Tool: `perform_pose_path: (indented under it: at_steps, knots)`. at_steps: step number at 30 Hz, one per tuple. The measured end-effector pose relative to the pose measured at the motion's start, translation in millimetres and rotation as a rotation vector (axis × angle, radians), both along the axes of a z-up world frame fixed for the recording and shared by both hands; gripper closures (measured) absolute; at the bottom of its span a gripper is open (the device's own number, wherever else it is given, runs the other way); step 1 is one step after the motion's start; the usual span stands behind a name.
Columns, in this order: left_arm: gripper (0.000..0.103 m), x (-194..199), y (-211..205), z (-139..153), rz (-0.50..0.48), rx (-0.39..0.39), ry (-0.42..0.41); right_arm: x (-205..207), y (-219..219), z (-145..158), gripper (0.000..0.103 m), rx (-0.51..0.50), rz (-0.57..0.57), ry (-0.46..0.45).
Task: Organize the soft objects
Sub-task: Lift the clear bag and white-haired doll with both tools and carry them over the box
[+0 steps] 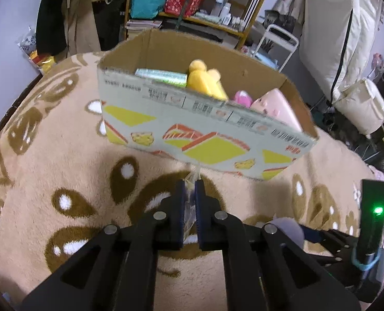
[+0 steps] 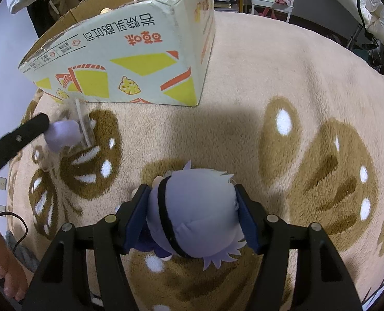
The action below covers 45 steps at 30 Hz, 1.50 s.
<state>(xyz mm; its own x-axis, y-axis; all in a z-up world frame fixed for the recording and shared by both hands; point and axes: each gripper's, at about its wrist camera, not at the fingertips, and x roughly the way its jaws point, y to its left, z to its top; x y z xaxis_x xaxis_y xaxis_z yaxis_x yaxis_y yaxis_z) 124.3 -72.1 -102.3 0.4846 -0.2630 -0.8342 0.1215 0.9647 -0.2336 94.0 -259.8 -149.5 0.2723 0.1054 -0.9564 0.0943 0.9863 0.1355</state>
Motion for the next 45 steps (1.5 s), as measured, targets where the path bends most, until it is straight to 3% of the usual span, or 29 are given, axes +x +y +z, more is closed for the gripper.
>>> perform_pose_path:
  at_steps: [5, 20, 28, 40, 45]
  knots:
    - [0.09, -1, -8, -4, -0.033, 0.052, -0.01, 0, 0, 0, 0.034, 0.001, -0.001, 0.0]
    - [0.095, 5, 10, -13, -0.01, -0.048, 0.042, -6, -2, 8, 0.035, 0.011, 0.009, -0.006]
    - [0.097, 2, 6, -10, -0.025, -0.045, 0.032, -6, -6, 11, 0.035, 0.023, 0.007, -0.015]
    - [0.097, -16, 4, 17, -0.037, -0.009, -0.069, -12, -21, 50, 0.036, 0.061, -0.018, -0.191]
    - [0.097, -29, 8, 39, -0.031, 0.005, -0.151, -18, -26, 67, 0.036, 0.081, -0.022, -0.272]
